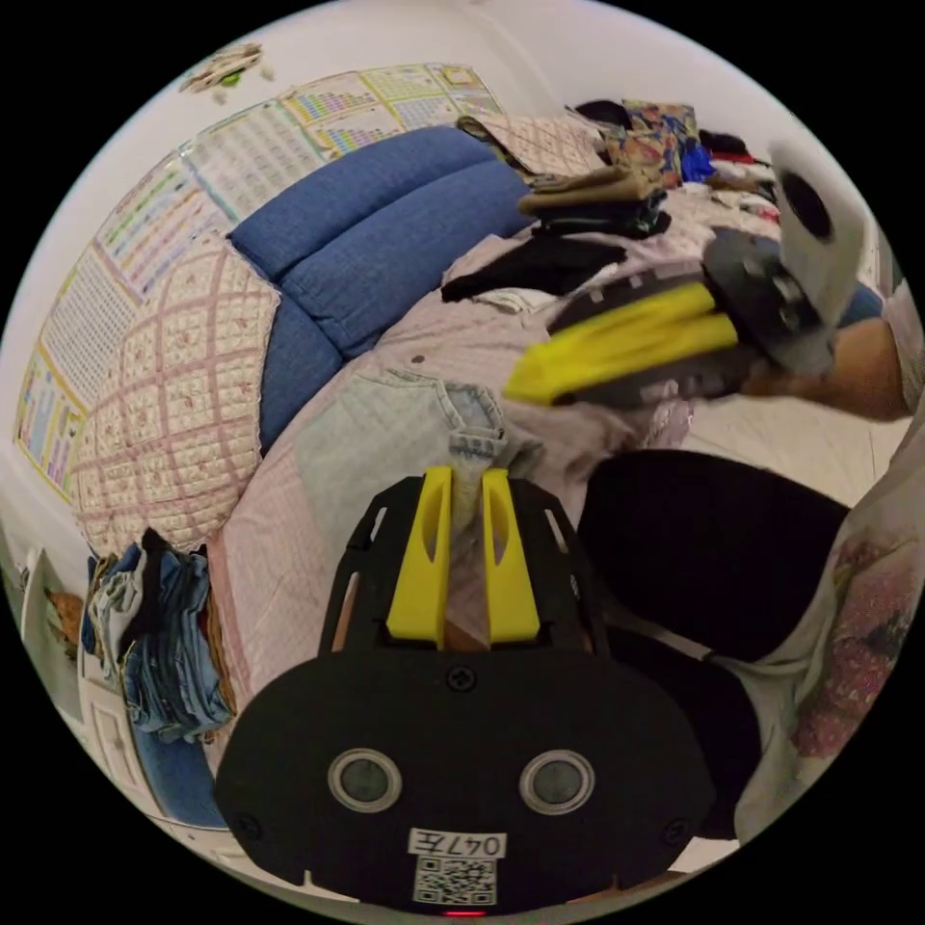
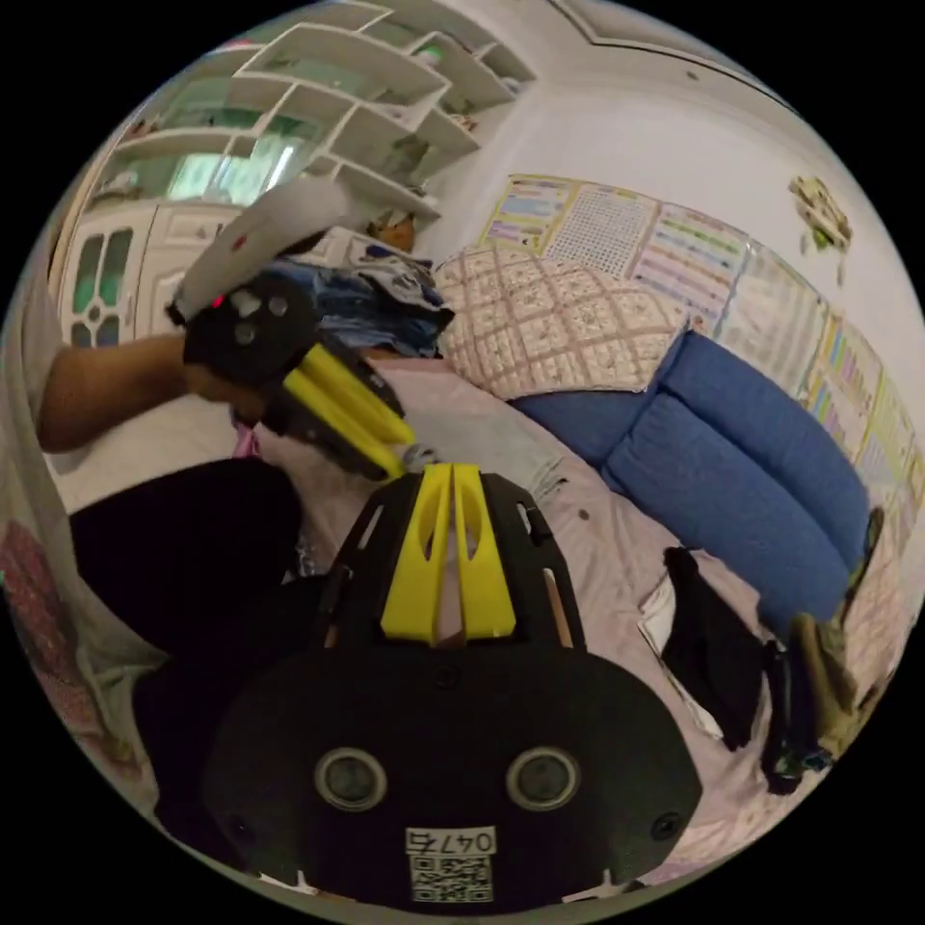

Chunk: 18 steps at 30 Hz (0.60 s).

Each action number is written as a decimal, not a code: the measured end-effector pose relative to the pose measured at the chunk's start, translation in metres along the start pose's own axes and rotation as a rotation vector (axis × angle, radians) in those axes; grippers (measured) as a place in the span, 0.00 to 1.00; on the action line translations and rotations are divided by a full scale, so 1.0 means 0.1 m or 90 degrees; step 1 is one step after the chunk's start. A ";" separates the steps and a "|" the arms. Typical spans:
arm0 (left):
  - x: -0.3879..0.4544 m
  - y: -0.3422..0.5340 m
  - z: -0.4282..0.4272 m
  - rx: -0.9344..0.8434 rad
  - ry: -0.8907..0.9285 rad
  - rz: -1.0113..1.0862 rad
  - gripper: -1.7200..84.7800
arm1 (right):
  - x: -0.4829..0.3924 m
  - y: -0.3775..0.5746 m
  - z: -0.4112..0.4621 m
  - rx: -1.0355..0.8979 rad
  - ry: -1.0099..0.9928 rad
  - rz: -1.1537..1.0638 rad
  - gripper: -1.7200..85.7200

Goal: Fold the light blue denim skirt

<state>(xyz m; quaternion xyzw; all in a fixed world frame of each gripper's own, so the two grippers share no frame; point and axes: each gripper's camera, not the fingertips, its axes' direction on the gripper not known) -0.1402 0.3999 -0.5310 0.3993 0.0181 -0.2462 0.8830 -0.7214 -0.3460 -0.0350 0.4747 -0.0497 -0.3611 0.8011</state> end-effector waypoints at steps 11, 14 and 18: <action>0.12 0.51 -0.41 0.112 -0.001 -0.120 0.12 | 2.17 1.30 1.66 -0.143 -0.202 0.476 0.15; -0.16 0.88 -0.44 0.089 -0.067 -0.228 0.12 | 2.33 1.68 2.01 -0.193 -0.208 0.503 0.15; -0.53 1.21 -0.21 0.033 -0.050 -0.308 0.14 | 2.44 2.13 2.19 -0.229 -0.209 0.519 0.14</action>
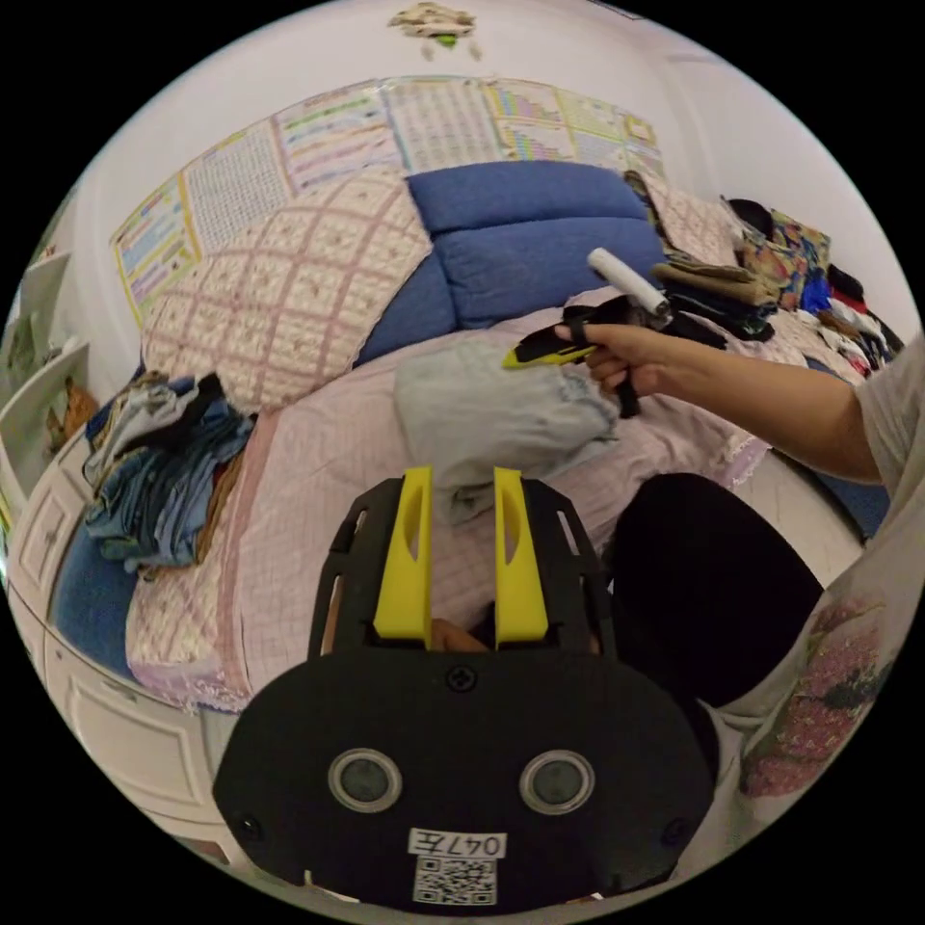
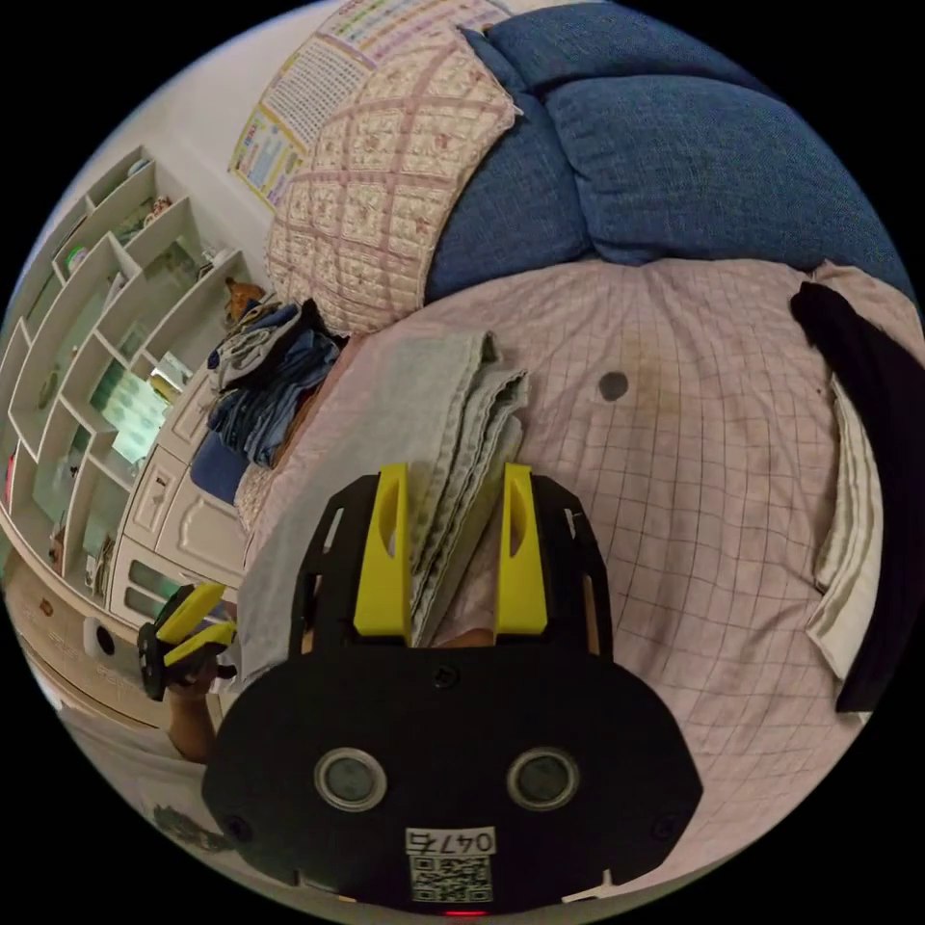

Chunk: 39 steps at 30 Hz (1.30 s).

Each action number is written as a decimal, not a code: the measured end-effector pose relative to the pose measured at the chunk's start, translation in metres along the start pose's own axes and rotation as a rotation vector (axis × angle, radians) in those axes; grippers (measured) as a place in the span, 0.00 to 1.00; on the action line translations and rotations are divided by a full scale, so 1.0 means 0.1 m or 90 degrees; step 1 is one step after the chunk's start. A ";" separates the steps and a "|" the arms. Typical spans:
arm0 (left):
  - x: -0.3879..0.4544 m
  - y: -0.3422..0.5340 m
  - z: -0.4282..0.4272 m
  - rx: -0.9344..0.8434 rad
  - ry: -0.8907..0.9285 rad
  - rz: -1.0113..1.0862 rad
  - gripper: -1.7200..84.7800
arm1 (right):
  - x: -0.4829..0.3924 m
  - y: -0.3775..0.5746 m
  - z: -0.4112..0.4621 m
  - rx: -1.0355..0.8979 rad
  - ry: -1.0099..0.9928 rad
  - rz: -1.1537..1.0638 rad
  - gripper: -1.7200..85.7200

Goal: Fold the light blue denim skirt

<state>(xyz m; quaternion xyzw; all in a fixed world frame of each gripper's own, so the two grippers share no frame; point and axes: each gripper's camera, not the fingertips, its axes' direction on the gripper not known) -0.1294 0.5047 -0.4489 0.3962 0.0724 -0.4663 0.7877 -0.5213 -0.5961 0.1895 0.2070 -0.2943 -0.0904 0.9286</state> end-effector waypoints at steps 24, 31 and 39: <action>-0.38 0.35 -0.18 0.144 0.102 0.029 0.07 | 1.32 2.24 -1.27 0.214 0.123 -0.293 0.04; 0.36 0.32 -0.16 0.208 0.305 0.110 0.07 | 2.76 3.88 -2.83 0.284 0.155 -0.147 0.04; 1.40 0.19 0.23 0.180 0.512 0.208 0.07 | 3.98 5.59 -4.19 0.274 0.284 -0.029 0.04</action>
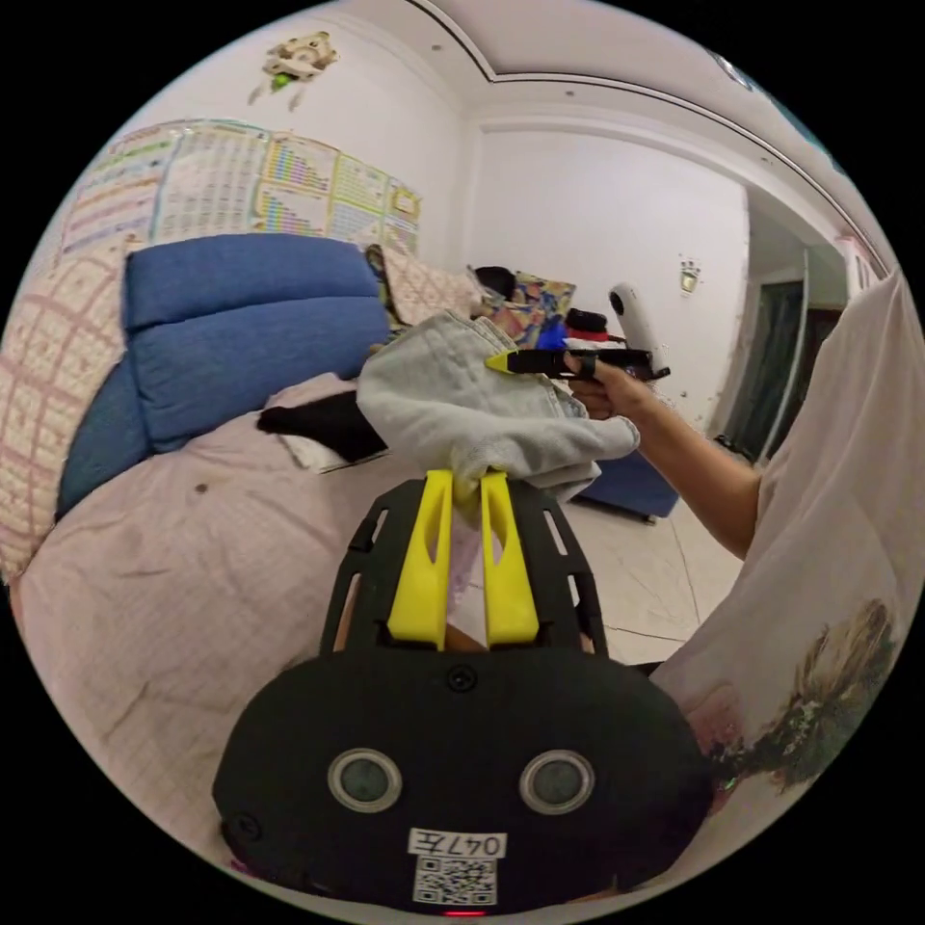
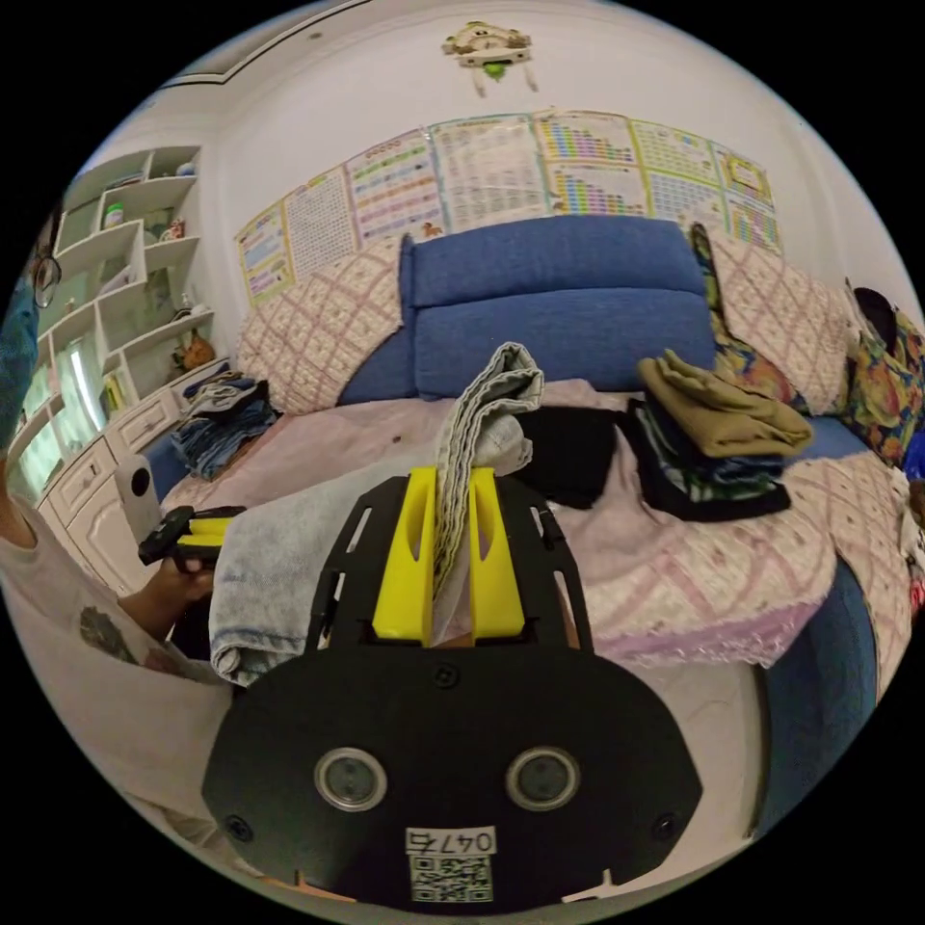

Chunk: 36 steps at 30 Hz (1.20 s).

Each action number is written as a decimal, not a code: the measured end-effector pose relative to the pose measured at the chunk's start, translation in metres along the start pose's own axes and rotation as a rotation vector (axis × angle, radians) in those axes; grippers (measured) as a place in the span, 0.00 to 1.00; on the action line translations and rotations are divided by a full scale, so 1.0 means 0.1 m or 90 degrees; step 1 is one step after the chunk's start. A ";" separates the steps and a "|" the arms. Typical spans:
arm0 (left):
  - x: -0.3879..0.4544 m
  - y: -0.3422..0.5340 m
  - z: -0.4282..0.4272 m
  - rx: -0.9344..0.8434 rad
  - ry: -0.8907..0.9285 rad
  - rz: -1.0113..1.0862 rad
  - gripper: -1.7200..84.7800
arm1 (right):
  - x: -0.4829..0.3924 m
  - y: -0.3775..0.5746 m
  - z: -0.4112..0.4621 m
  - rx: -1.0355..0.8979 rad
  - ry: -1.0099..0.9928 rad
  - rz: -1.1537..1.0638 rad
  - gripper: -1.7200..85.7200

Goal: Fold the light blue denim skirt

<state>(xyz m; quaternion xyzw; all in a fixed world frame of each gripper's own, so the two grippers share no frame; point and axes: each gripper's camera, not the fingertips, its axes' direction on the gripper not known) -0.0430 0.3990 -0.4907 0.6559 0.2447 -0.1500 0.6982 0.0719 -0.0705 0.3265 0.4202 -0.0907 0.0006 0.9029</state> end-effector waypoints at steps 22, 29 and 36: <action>-0.91 -0.91 0.34 0.150 -0.058 -0.070 0.01 | 3.41 -0.34 -0.75 0.313 -0.092 0.168 0.03; -1.04 -0.17 0.00 -0.014 -0.255 -0.126 0.01 | 5.58 1.03 -0.27 0.401 0.029 0.549 0.03; -1.28 0.21 -0.71 -0.026 -0.328 -0.300 0.01 | 6.22 2.20 -0.02 0.365 0.082 0.681 0.04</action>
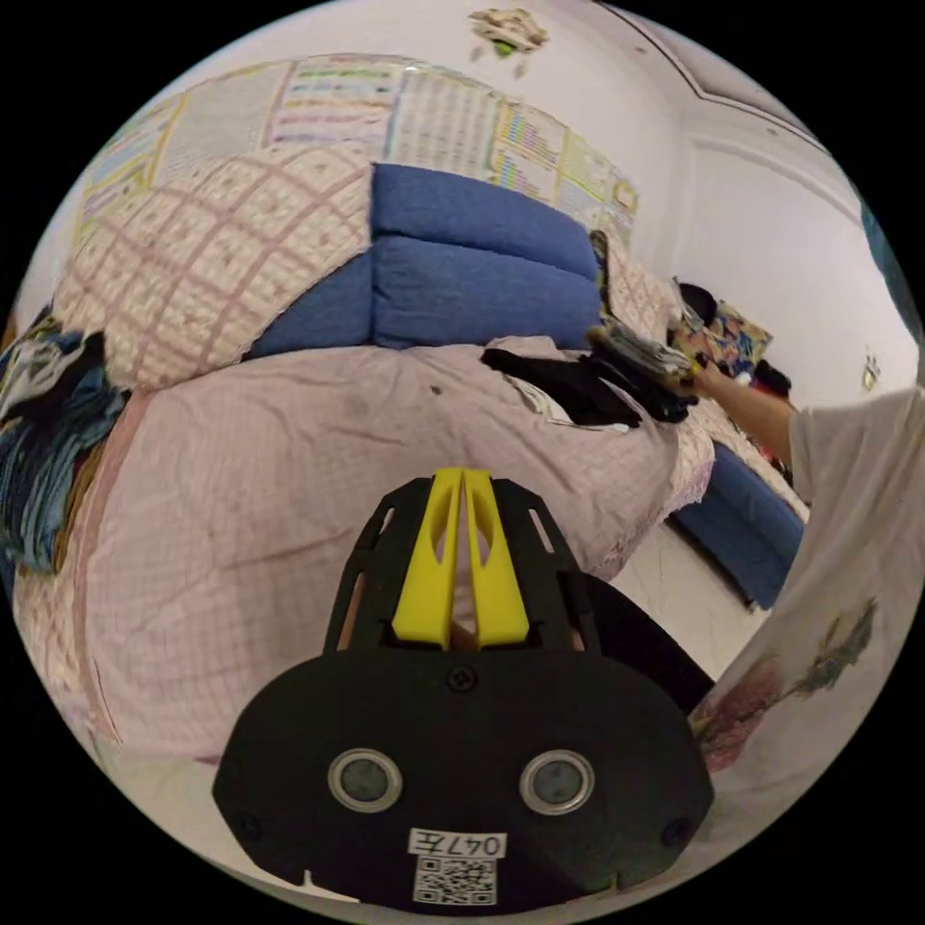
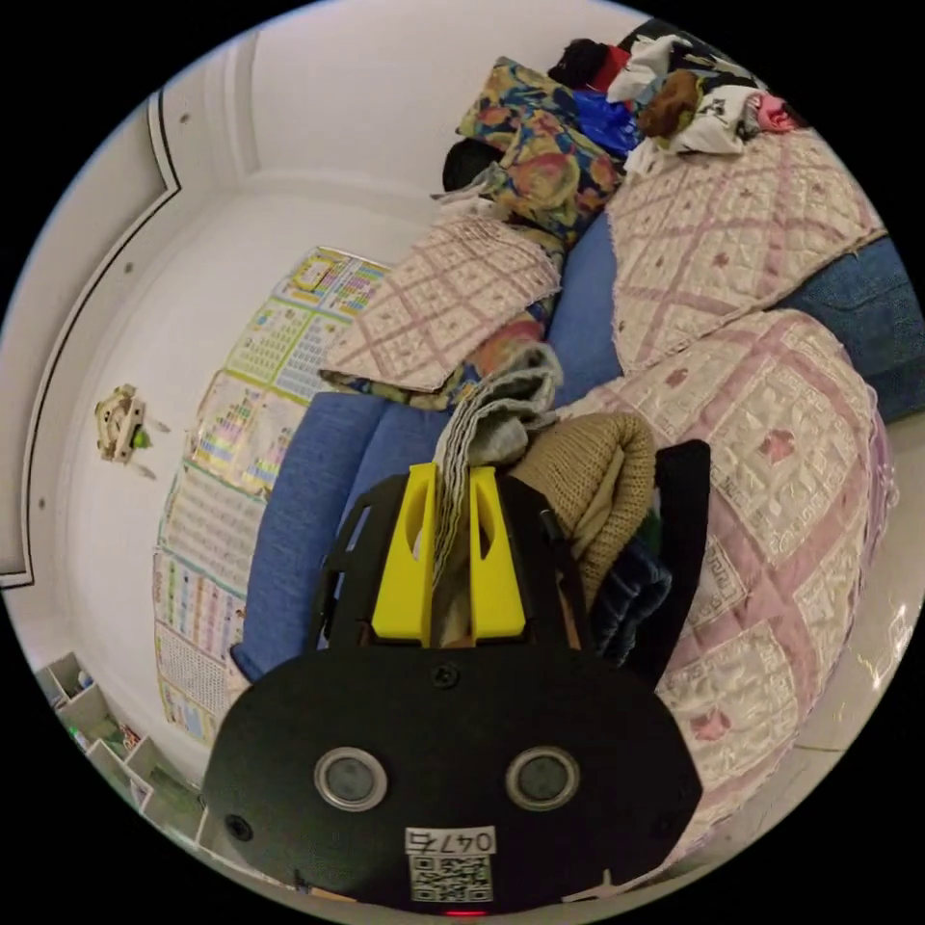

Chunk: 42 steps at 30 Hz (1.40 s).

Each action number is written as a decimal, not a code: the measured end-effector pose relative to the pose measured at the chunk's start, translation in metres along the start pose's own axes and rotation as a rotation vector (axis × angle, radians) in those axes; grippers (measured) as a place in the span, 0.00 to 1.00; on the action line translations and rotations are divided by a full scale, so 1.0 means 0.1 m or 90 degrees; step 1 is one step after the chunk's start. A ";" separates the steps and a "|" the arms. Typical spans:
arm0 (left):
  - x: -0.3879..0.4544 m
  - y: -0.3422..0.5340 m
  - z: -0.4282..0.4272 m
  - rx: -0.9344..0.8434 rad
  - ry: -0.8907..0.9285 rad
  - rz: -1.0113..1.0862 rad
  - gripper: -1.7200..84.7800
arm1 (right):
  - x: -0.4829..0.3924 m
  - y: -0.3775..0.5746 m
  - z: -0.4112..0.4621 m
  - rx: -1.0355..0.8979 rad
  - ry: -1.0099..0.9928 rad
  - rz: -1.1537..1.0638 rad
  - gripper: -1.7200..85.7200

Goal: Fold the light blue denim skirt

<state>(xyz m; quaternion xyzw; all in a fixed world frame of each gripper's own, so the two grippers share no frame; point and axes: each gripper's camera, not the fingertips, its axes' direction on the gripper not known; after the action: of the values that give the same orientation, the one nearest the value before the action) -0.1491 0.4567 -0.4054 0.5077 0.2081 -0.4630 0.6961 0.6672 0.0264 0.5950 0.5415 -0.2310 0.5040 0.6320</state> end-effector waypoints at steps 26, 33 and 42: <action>1.12 -0.28 -0.97 -0.022 -0.182 0.165 0.01 | -3.04 2.20 0.69 -0.161 0.386 -0.551 0.01; 0.95 -0.31 -1.36 -0.025 -0.138 0.093 0.01 | -4.55 3.76 0.11 -0.061 0.140 -0.797 0.01; 0.79 -0.46 -1.81 0.044 0.022 -0.044 0.01 | -5.41 6.57 0.21 -0.326 0.001 -1.140 0.11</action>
<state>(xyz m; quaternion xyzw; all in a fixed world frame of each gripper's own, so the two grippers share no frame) -0.1181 0.5825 -0.5610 0.5317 0.2218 -0.4848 0.6581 -0.1189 -0.2639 0.4446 0.3615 0.1692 -0.2377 0.8855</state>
